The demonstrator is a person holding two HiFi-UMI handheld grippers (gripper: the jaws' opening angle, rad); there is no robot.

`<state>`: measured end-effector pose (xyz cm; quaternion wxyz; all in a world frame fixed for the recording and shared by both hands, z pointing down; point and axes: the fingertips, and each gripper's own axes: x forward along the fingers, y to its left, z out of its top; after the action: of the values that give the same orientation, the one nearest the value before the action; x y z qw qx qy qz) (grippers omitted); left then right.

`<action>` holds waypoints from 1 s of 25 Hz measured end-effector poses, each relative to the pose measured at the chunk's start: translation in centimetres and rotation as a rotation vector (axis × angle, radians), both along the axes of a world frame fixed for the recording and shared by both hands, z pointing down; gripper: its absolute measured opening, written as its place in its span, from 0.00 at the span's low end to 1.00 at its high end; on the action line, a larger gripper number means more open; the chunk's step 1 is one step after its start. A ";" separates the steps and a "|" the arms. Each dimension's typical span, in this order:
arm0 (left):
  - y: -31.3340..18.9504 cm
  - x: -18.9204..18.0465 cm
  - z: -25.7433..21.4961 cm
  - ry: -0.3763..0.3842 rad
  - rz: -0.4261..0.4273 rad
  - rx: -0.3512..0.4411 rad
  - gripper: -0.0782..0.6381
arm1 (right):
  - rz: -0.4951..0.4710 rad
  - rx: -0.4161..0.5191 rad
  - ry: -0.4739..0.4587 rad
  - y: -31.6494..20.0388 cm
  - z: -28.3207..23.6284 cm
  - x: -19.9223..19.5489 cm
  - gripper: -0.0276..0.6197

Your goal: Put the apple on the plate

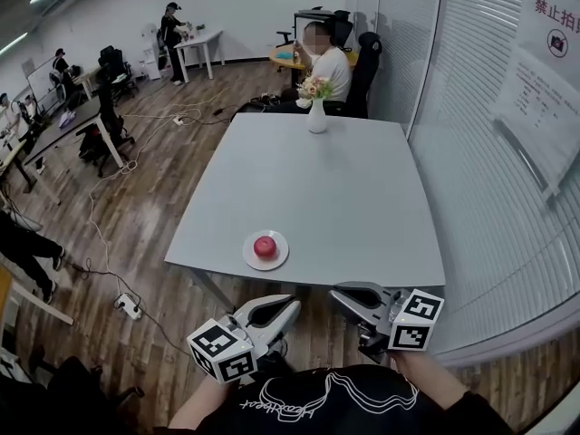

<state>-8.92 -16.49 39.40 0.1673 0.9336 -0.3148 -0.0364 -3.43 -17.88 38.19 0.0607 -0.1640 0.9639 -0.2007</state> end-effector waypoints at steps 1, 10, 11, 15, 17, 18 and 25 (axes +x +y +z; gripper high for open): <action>0.3 0.4 -0.3 -0.004 0.006 0.009 0.14 | 0.001 0.002 -0.002 0.3 -0.2 0.2 0.05; 2.0 1.7 -1.0 -0.035 0.012 0.013 0.13 | -0.004 0.023 0.012 2.4 -0.7 0.5 0.05; 2.1 1.8 -1.1 -0.036 0.011 0.015 0.13 | -0.005 0.027 0.012 2.6 -0.8 0.6 0.05; 2.6 2.2 -1.4 -0.036 0.004 0.016 0.13 | -0.008 0.034 0.005 3.0 -1.1 1.0 0.05; 2.9 2.5 -1.7 -0.036 0.002 0.019 0.13 | -0.011 0.036 0.002 3.2 -1.3 1.2 0.05; 3.0 2.6 -1.8 -0.038 0.001 0.023 0.13 | -0.012 0.037 0.001 3.3 -1.3 1.3 0.05; 4.3 3.5 -1.8 -0.055 -0.020 0.026 0.13 | -0.025 0.035 -0.010 4.4 -1.1 2.1 0.05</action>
<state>-5.47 -12.19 37.55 0.1462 0.9331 -0.3282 -0.0167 -1.37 -13.50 37.04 0.0656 -0.1501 0.9689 -0.1854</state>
